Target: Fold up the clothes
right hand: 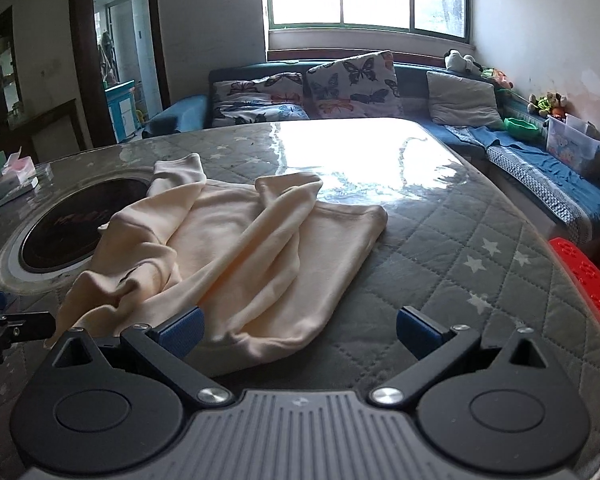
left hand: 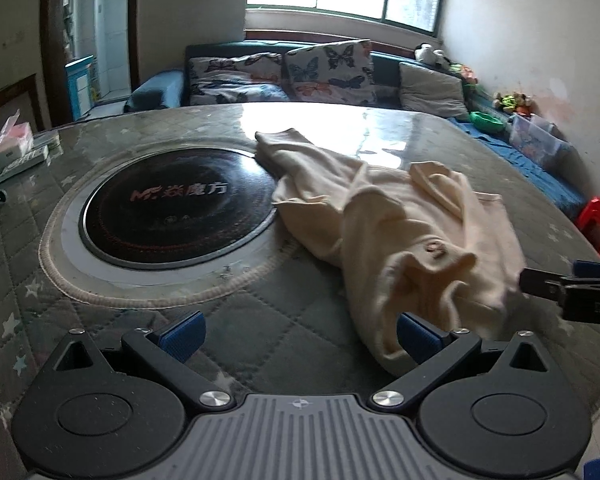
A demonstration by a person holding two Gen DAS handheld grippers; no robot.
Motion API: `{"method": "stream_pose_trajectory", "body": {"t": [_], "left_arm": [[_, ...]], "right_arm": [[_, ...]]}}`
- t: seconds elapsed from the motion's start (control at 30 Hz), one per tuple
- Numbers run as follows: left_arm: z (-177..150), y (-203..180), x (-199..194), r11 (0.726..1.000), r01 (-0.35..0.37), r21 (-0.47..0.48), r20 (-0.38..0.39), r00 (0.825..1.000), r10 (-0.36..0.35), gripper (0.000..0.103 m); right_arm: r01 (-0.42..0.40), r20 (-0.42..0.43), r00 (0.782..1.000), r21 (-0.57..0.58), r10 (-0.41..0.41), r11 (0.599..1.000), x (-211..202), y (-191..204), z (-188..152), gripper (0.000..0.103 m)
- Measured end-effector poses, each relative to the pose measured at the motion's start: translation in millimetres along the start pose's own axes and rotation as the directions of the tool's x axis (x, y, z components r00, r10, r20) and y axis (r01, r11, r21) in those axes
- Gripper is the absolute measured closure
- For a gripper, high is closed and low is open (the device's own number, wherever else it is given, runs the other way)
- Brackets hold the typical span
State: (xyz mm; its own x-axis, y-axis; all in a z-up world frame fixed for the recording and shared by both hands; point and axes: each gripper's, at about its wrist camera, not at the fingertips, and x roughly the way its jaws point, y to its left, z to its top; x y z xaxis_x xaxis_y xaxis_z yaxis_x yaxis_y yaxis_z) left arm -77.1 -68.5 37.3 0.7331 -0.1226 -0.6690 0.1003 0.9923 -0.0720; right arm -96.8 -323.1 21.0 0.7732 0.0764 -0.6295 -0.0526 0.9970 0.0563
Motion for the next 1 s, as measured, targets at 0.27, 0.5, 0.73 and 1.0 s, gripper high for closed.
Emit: {"method": "stream_pose_trajectory", "body": {"t": [0.27, 0.5, 0.73, 1.0], "left_arm": [[-14.6, -16.8, -8.3, 0.998, 0.025, 0.059, -0.008, 1.0, -0.024, 0.0], [-26.8, -26.2, -11.2, 0.995, 0.038, 0.092, -0.022, 0.999, -0.036, 0.0], [-31.3, -31.3, -11.9, 0.993, 0.045, 0.112, -0.035, 0.999, -0.041, 0.0], [-33.0, -35.5, -9.0, 0.991, 0.045, 0.126, -0.038, 0.998, -0.04, 0.0]], "right_arm": [[0.01, -0.003, 1.0, 0.016, -0.01, 1.0, -12.7, 0.6, -12.7, 0.0], [0.015, 0.003, 1.0, 0.019, -0.015, 1.0, -22.9, -0.6, -19.9, 0.0], [0.003, 0.01, 1.0, 0.008, -0.004, 1.0, -29.9, 3.4, -22.2, 0.0], [-0.001, 0.0, 1.0, 0.001, 0.001, 1.0, -31.1, 5.4, -24.3, 0.0]]}}
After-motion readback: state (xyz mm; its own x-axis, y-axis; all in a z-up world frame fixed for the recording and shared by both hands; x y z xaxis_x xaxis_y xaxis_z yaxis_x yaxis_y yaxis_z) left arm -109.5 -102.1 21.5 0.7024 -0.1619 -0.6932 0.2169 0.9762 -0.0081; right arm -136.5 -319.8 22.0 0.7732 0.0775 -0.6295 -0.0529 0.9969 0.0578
